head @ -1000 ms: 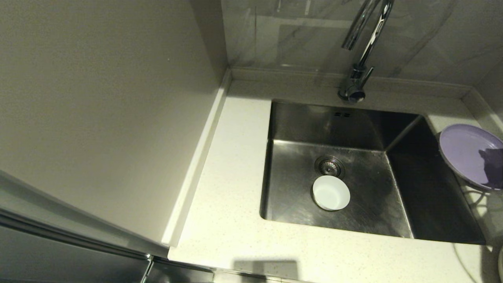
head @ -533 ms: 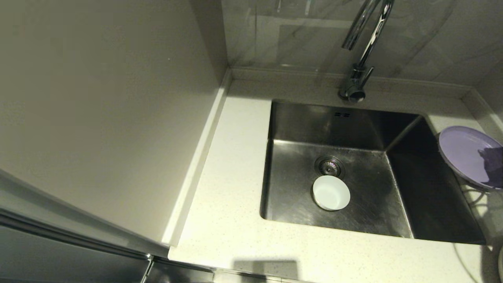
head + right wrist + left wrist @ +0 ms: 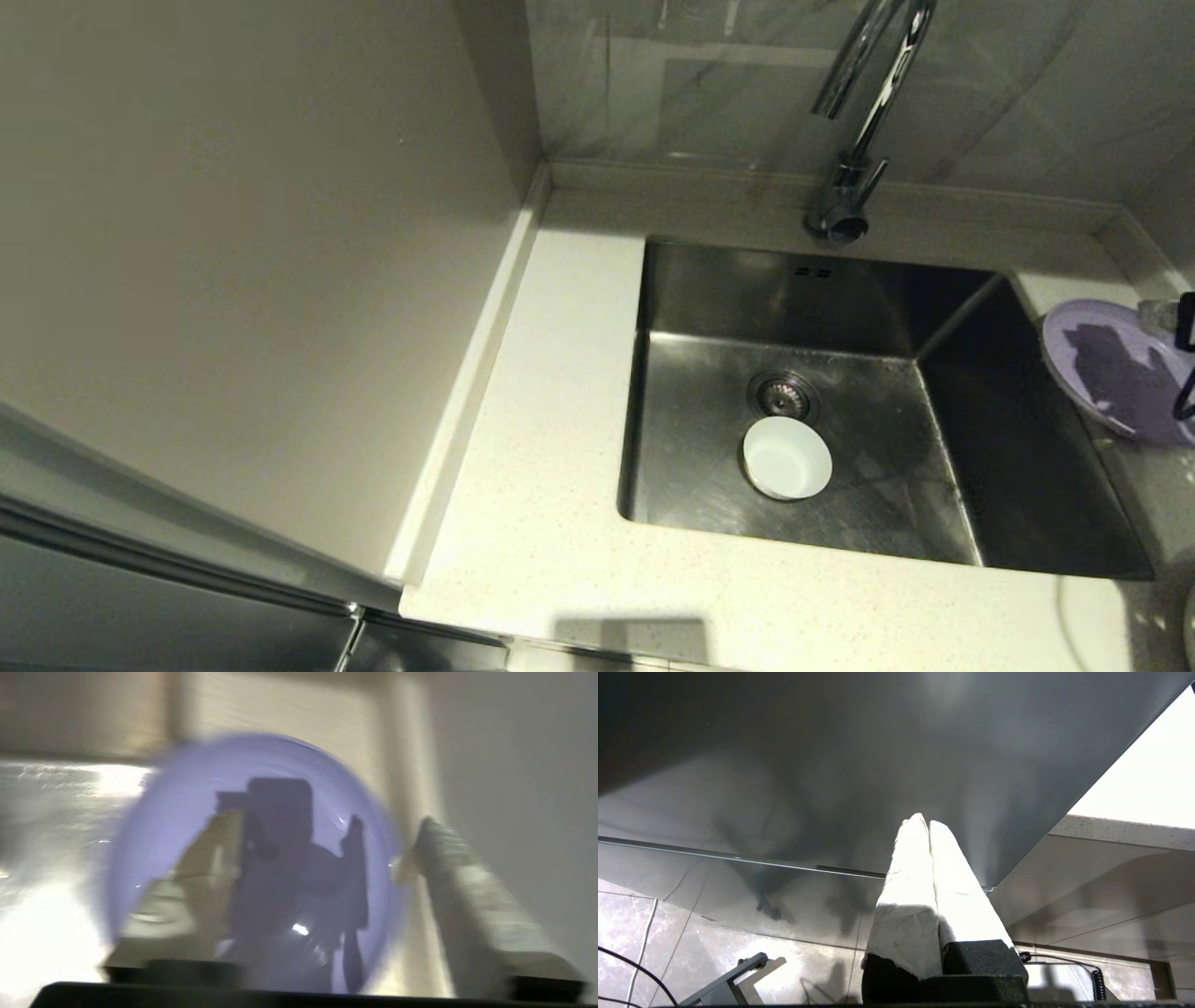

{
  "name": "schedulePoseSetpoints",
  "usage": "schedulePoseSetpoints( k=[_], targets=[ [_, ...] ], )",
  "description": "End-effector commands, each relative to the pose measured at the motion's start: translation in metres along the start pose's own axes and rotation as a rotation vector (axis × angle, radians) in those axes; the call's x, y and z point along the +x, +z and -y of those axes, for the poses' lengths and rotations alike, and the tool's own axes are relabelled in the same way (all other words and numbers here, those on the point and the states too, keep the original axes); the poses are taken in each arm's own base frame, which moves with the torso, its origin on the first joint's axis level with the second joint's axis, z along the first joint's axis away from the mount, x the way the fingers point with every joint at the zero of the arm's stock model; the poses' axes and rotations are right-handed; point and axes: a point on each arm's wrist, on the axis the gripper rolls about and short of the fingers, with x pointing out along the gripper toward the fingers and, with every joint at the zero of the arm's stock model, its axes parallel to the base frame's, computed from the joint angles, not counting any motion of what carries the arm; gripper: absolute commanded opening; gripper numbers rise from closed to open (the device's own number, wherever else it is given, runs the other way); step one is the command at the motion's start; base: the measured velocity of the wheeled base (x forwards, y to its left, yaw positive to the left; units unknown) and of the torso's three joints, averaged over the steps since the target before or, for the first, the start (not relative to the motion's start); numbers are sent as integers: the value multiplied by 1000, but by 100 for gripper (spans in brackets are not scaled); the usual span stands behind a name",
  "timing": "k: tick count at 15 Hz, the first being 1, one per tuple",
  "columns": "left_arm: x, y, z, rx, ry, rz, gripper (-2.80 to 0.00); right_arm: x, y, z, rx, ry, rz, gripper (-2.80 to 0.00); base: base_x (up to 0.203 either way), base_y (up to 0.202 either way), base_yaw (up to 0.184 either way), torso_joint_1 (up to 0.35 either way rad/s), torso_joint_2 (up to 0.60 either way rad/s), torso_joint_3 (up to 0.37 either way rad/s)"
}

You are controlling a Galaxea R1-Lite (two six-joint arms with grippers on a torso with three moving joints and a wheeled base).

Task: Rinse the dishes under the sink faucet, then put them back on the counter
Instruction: Put a plate back to the table from the sink, then put a bowl back to the table from the sink

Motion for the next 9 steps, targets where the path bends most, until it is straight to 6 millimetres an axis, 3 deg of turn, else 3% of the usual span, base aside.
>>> schedulePoseSetpoints(
  k=[1,5,9],
  targets=[
    [0,0,0,-1,1,4,-280,-11,20,-30,-28,81,60,-280,0,0,0,0,0,0],
    [0,0,0,-1,1,4,-280,-20,25,-90,-78,224,11,-280,0,0,0,0,0,0],
    [0,0,0,-1,1,4,-280,-12,-1,-139,-188,330,-258,-280,0,0,0,0,0,0]
  ],
)
